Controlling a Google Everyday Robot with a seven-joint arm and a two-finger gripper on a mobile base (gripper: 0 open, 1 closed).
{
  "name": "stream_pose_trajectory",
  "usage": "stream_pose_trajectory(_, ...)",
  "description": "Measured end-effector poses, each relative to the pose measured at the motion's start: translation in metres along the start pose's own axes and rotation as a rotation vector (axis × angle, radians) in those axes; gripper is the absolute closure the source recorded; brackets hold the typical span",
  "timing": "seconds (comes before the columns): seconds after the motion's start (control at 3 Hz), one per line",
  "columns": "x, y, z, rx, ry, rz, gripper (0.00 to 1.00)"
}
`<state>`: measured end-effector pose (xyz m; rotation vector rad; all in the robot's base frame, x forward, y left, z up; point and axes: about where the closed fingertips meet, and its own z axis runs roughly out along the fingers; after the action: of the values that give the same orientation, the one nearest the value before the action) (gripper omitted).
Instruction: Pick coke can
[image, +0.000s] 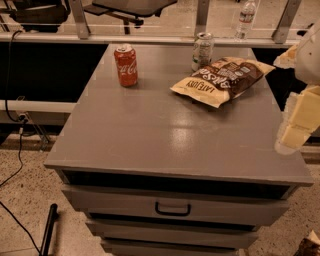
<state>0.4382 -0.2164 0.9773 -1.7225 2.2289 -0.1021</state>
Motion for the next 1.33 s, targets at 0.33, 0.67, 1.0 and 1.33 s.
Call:
stream_pose_trajectory(0.33,-0.001,-0.001,0.0,0.002,-0.004,-0.001,0.0)
stream_pose_trajectory(0.67,-0.035,-0.035,0.013,0.043,-0.107,-0.02,0.0)
stream_pose_trajectory(1.0,-0.082,-0.078,0.033,0.093,-0.23,-0.043,0.0)
stream_pose_trajectory(1.33,-0.138,-0.103,0.041,0.127,-0.368,-0.033,0.0)
